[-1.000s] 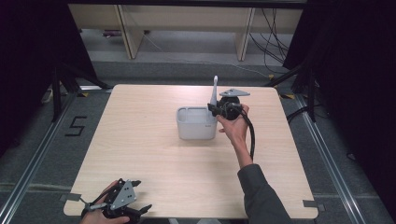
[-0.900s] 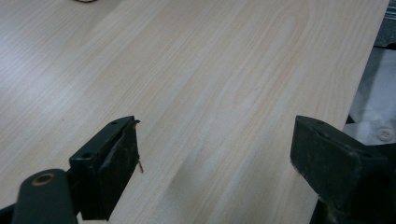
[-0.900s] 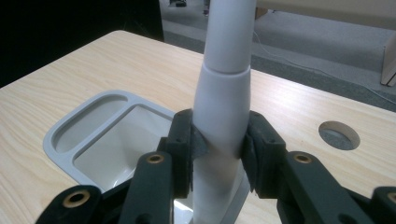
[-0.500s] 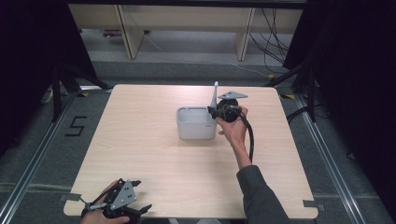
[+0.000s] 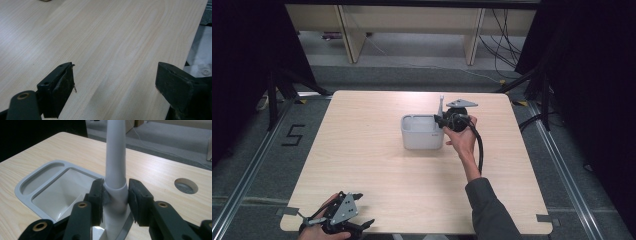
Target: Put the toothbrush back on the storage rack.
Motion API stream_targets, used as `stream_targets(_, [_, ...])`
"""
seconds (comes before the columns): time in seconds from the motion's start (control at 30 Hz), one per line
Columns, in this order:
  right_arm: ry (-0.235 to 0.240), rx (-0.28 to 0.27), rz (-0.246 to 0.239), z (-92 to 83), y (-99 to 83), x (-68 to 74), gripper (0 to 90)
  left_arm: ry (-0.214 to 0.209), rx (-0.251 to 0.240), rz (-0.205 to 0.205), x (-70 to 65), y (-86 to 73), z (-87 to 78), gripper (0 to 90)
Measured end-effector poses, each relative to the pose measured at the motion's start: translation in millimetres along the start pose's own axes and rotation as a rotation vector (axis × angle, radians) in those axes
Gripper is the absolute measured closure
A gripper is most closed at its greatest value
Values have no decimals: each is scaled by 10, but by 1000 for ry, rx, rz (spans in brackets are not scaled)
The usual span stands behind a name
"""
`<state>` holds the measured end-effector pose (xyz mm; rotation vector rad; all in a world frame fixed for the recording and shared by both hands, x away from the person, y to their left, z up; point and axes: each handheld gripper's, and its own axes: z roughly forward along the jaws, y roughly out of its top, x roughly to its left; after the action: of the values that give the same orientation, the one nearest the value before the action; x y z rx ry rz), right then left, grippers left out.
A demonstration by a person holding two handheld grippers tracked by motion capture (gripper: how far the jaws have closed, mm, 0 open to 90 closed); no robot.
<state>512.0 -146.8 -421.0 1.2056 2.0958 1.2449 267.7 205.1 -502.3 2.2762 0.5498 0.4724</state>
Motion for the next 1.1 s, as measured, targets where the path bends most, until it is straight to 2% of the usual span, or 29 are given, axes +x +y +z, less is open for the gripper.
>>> stream_targets(0.07, [-3,3,2,-6,2,6,637,1,0,11,7,3,1,148])
stream_targets(0.1, [-4,-5,-14,-11,6,-2,618,1,-1,13,9,4,2,148])
stream_targets(0.13, [-11,-15,-25,-9,4,-8,593,0,0,-4,-1,0,2,148])
stream_targets(0.23, [-1,-15,-11,-29,12,-5,541,10,-13,-2,-5,-5,12,148])
stream_targets(0.27, [2,-22,-10,-35,14,-3,534,11,-13,11,5,-2,11,148])
stream_targets(0.3, [-10,-34,-23,-49,16,-14,521,22,-13,12,8,-2,8,148])
stream_targets(0.33, [-2,-34,-11,-58,17,-9,511,22,-14,8,3,-2,8,148])
stream_targets(0.37, [-6,-28,10,-79,17,-2,497,19,-16,21,7,1,6,148])
stream_targets(0.43, [0,-42,-1,-104,17,-18,492,11,-19,16,4,0,13,148])
stream_targets(0.5, [0,-48,11,-136,12,-22,489,2,-11,9,2,1,6,148])
stream_targets(0.53, [-1,-46,-9,-167,13,-40,477,4,-4,8,6,3,-1,148])
stream_targets(0.57, [-1,-46,-9,-167,13,-40,477,4,-4,8,6,3,-1,148])
stream_targets(0.6, [6,-40,-4,-189,16,-37,474,11,-11,14,11,3,-1,148])
stream_targets(0.63, [4,-41,21,-216,15,-18,474,14,-3,11,10,7,-6,148])
stream_targets(0.73, [13,-56,1,-263,21,-32,473,14,-4,17,13,5,-7,148])
stream_targets(0.8, [18,-49,13,-293,20,-15,467,17,-24,8,3,-1,11,148])
stream_targets(0.83, [19,-61,-7,-299,18,-23,465,16,-4,14,12,6,-4,148])
stream_targets(0.87, [8,-63,-17,-319,15,-23,462,16,-7,13,11,6,-5,148])
stream_targets(0.93, [20,-59,3,-338,5,-2,456,14,-5,9,9,5,-5,148])
stream_targets(1.0, [21,-56,-17,-359,2,-8,451,31,-5,12,10,4,-1,148])
stream_targets(1.1, [21,-60,-7,-382,-23,5,442,12,-13,11,9,2,0,148])
